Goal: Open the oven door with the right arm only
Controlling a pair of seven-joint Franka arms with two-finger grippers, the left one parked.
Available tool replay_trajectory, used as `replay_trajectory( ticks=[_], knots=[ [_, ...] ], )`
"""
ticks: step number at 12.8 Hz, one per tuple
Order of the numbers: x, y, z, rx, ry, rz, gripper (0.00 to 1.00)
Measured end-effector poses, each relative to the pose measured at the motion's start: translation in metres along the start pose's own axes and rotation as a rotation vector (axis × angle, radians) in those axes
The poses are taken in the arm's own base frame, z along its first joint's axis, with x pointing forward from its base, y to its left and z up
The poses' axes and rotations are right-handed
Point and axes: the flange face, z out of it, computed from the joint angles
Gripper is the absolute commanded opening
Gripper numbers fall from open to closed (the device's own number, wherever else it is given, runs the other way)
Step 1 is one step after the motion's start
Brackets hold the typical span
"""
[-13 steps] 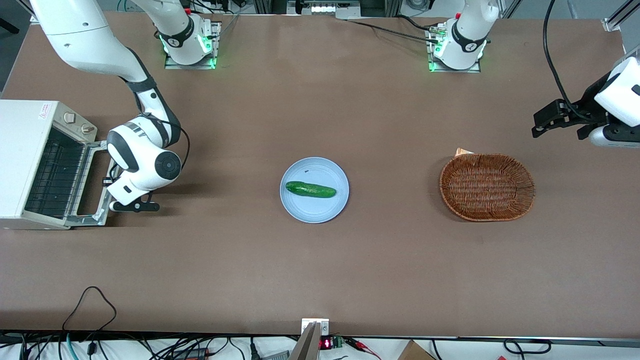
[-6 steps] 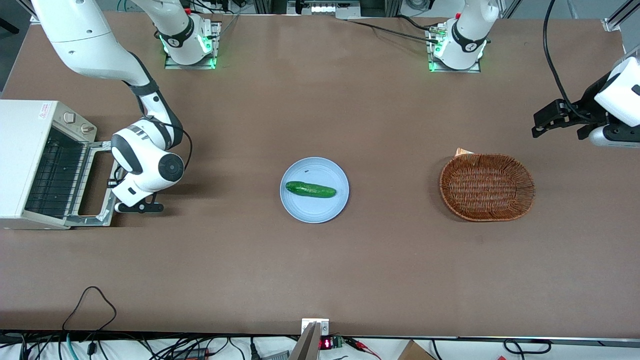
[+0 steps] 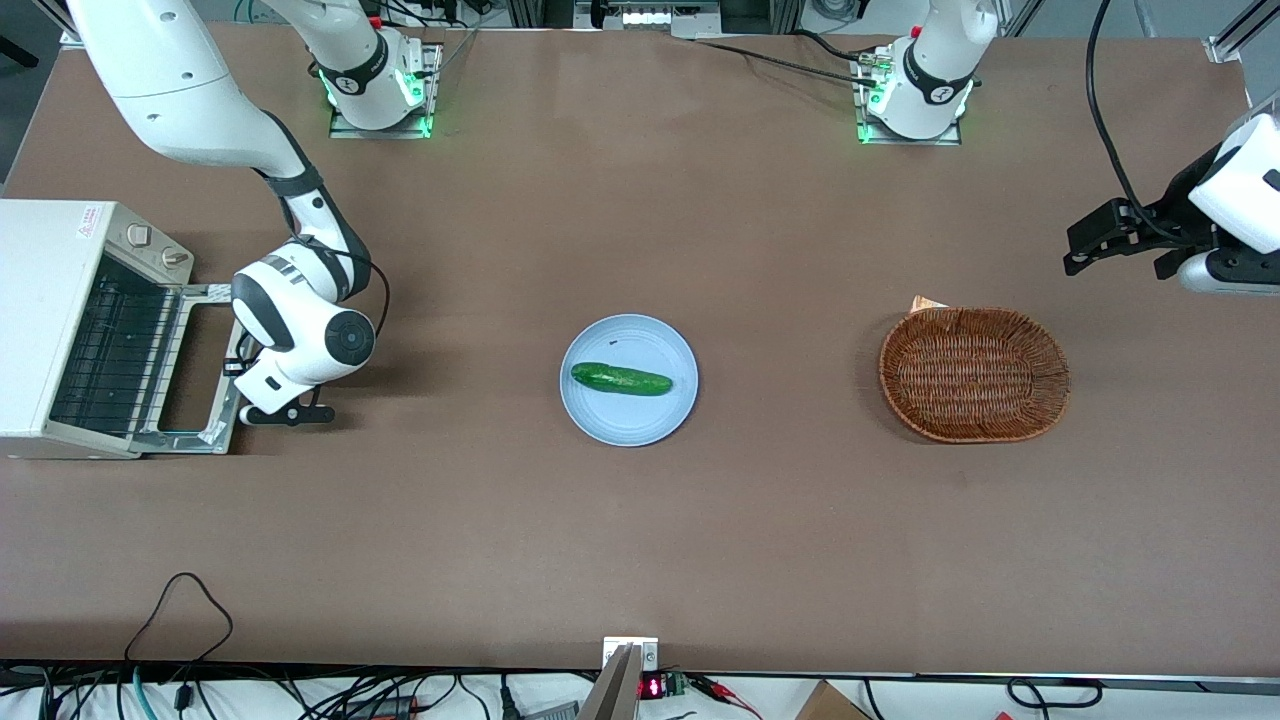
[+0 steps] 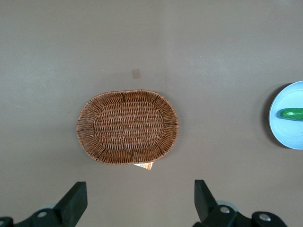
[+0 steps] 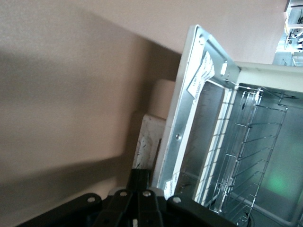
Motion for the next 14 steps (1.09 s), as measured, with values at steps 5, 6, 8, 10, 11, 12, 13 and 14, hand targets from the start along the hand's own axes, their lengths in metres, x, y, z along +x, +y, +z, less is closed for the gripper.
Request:
replay_trajectory(
  ticks=[5, 6, 8, 10, 11, 12, 13, 14],
  knots=[
    [-0.002, -0.011, 0.009, 0.001, -0.014, -0.018, 0.01],
    [-0.002, -0.012, 0.01, 0.001, -0.016, -0.02, 0.01],
    [-0.003, -0.015, 0.012, 0.001, -0.02, -0.024, 0.01],
    [-0.003, -0.015, 0.012, 0.001, -0.02, -0.025, 0.01],
    [-0.003, -0.016, 0.012, 0.004, -0.023, -0.023, 0.01],
    [-0.004, -0.016, 0.013, 0.013, -0.039, -0.014, 0.01],
    [-0.006, -0.016, 0.013, 0.025, -0.058, -0.003, 0.01],
    [-0.006, -0.018, 0.012, 0.044, -0.073, 0.01, 0.01]
  ],
)
